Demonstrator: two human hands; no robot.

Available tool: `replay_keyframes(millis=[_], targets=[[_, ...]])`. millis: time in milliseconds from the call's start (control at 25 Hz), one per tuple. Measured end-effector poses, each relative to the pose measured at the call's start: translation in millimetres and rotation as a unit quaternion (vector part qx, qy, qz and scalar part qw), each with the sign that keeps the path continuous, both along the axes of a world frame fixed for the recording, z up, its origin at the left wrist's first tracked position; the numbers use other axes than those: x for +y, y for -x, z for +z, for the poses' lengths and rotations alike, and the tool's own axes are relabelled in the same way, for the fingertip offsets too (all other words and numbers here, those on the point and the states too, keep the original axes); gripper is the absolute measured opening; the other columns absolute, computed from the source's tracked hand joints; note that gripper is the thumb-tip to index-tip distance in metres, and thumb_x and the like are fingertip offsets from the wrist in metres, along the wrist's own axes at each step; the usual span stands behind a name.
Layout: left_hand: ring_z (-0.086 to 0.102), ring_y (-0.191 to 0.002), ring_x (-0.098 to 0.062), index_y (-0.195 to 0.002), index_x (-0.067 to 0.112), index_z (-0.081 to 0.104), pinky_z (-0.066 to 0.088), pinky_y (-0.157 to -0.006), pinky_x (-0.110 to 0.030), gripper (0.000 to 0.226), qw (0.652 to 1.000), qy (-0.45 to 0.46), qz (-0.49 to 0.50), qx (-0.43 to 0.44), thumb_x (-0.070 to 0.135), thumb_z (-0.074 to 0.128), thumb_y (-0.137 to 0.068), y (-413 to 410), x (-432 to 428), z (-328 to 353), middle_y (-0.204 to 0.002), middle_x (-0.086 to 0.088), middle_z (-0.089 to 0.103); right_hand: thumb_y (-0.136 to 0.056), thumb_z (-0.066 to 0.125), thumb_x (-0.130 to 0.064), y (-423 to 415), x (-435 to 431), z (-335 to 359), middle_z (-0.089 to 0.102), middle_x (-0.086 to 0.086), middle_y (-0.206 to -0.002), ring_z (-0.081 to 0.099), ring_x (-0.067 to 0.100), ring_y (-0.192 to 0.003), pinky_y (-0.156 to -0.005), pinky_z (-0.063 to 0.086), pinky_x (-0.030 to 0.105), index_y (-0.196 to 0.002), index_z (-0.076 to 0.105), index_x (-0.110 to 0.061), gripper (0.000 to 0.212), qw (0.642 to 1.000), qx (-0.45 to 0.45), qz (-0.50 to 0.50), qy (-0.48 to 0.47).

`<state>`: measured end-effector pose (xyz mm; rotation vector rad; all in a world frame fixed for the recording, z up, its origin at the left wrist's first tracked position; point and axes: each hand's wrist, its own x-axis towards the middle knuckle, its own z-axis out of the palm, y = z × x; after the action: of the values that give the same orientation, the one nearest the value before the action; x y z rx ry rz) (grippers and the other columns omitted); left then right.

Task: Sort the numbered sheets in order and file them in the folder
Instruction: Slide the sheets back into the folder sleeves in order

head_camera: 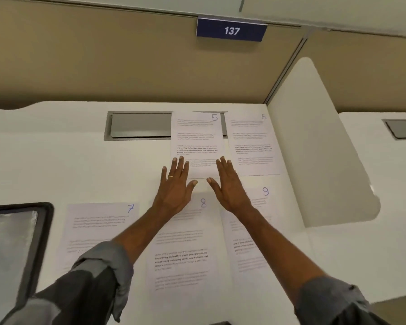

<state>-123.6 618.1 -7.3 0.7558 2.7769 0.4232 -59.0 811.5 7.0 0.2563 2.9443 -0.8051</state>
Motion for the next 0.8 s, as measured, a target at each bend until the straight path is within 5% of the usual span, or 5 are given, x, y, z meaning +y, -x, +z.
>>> replay_keyframes(millis=[160,320,480,640,800], targets=[[-0.014,-0.156,-0.023,-0.163,0.013,0.009,-0.007,-0.125,-0.05,0.086,0.998,0.021,0.036,-0.037,0.065,-0.002,-0.095,18.9,13.8,-21.0,-0.17,-0.004,-0.008,-0.105,0.038,-0.051,43.6,17.2,-22.0,0.002,0.005,-0.17,-0.003,0.021,-0.157,-0.126,0.004,0.035,-0.162,0.01,-0.011,0.075,0.999,-0.011,0.029,0.008],[-0.004,-0.158,-0.023,-0.154,0.009,0.042,0.007,-0.126,-0.046,0.069,0.984,-0.066,0.14,-0.09,0.057,0.031,-0.105,32.5,17.4,-42.5,-0.171,0.002,0.006,-0.107,0.04,-0.046,62.9,21.0,-43.1,0.003,0.007,-0.17,-0.004,0.022,-0.158,-0.126,0.0,0.03,-0.162,0.011,-0.009,0.073,0.996,-0.038,0.073,0.018],[0.018,-0.155,-0.024,-0.141,0.009,0.056,0.023,-0.123,-0.039,0.054,0.955,-0.143,0.241,-0.097,0.043,0.059,-0.1,41.5,25.5,-46.1,-0.171,0.004,0.011,-0.107,0.037,-0.045,61.3,27.8,-63.6,0.0,0.006,-0.17,-0.006,0.02,-0.157,-0.129,0.003,0.035,-0.162,0.011,-0.008,0.071,0.99,-0.08,0.108,0.033],[0.029,-0.15,-0.034,-0.15,0.012,0.04,0.029,-0.122,-0.05,0.068,0.922,-0.199,0.311,-0.116,0.036,0.071,-0.094,66.4,40.5,-44.5,-0.169,-0.007,0.016,-0.105,0.03,-0.052,58.4,30.4,-75.6,0.002,0.004,-0.17,-0.004,0.02,-0.158,-0.128,0.002,0.032,-0.161,0.018,-0.008,0.072,0.991,-0.059,0.112,0.039],[0.042,-0.136,-0.037,-0.154,0.009,0.033,0.036,-0.117,-0.053,0.09,0.841,-0.282,0.45,-0.106,0.016,0.085,-0.081,87.4,47.6,-46.6,-0.153,-0.016,0.034,-0.099,0.018,-0.063,54.4,31.5,-84.5,0.011,0.01,-0.169,0.003,0.025,-0.157,-0.128,0.005,0.034,-0.159,0.024,-0.004,0.084,0.991,-0.007,0.12,0.056]])
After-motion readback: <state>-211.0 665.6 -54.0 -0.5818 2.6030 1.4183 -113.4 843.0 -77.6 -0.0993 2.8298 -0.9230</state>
